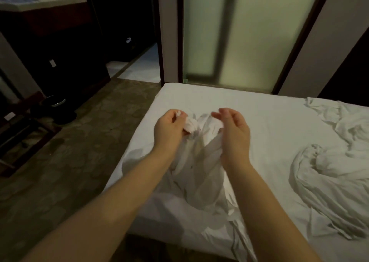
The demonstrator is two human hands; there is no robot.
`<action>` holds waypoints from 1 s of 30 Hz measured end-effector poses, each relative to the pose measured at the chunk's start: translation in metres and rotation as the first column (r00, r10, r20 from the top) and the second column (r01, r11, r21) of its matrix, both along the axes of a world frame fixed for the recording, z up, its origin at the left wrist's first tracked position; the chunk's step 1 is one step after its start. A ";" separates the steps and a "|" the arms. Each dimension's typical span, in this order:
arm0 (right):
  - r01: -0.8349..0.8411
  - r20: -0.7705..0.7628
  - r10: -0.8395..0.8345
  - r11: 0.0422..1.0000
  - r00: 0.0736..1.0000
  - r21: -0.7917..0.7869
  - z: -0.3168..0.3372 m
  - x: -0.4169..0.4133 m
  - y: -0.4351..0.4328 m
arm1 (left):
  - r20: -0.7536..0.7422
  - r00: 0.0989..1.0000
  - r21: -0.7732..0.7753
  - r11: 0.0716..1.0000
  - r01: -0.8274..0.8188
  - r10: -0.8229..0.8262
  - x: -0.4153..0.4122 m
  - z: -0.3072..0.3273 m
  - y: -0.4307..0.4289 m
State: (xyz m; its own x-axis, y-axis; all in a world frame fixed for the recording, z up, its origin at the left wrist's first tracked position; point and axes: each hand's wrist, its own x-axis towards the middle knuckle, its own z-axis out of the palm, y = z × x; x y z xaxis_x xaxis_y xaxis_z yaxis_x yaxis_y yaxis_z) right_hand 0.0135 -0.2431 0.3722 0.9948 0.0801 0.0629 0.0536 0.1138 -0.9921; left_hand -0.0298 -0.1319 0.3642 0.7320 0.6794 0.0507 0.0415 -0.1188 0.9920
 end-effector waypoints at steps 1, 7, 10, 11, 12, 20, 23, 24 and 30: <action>0.052 0.008 -0.052 0.999 0.999 -0.011 0.002 0.015 -0.003 | 0.009 1.000 0.012 1.000 -0.010 0.010 0.006 0.006 0.012; 0.325 0.255 -0.262 0.913 0.931 -0.247 0.120 0.108 -0.053 | 0.083 0.986 0.195 0.968 -0.158 0.144 0.047 0.122 0.141; 0.520 0.353 -0.462 0.850 0.814 -0.086 0.222 0.102 -0.077 | 0.229 0.962 0.224 0.954 -0.201 0.149 0.042 0.190 0.189; 0.555 0.366 -0.503 0.831 0.783 -0.043 0.242 0.093 -0.078 | 0.261 0.959 0.233 0.956 -0.176 0.113 0.040 0.200 0.194; 0.566 0.372 -0.522 0.825 0.767 -0.009 0.249 0.083 -0.075 | 0.256 0.965 0.256 0.958 -0.129 0.062 0.037 0.203 0.196; 0.363 0.105 -0.348 0.870 0.932 -0.333 0.121 0.022 -0.036 | -0.158 0.987 0.582 0.803 0.126 -0.040 -0.007 0.119 0.220; 0.342 0.089 -0.334 0.861 0.939 -0.377 0.102 0.004 -0.029 | -0.160 0.979 0.574 0.795 0.198 -0.129 -0.017 0.108 0.220; 0.332 0.089 -0.324 0.858 0.942 -0.391 0.099 -0.001 -0.026 | -0.152 0.977 0.556 0.805 0.207 -0.147 -0.019 0.104 0.218; 0.293 0.133 -0.266 0.758 0.955 -0.582 0.075 -0.013 -0.025 | -0.180 0.971 0.392 0.893 0.219 -0.159 -0.034 0.065 0.196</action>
